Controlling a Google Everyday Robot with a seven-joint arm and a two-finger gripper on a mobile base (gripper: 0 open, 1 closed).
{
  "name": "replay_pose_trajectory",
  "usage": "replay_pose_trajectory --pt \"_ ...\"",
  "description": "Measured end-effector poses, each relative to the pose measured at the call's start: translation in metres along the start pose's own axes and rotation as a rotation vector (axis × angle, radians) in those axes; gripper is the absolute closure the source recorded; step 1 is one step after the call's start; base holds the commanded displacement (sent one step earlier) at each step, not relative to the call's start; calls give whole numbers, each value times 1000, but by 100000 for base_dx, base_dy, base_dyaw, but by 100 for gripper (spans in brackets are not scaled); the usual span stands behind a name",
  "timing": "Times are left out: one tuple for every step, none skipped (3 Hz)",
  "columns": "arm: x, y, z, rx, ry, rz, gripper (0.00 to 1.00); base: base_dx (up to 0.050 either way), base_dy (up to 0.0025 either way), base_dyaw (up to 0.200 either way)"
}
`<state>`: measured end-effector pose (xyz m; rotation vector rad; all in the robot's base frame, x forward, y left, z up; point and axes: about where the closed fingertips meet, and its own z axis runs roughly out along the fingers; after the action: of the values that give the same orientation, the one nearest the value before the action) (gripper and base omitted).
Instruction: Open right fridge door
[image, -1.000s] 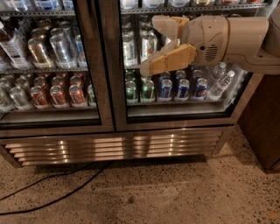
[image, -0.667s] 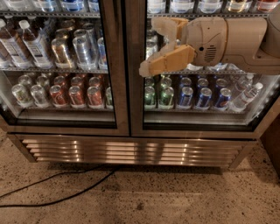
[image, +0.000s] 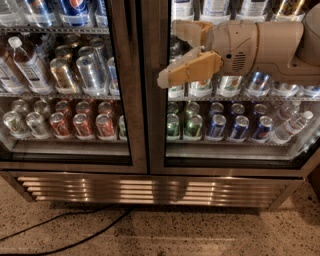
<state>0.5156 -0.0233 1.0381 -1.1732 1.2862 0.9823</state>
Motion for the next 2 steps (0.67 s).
replay_pose_trajectory --pt "0 0 0 0 0 0 0 4808 2 -86" --pt "0 0 0 0 0 0 0 0 0 0"
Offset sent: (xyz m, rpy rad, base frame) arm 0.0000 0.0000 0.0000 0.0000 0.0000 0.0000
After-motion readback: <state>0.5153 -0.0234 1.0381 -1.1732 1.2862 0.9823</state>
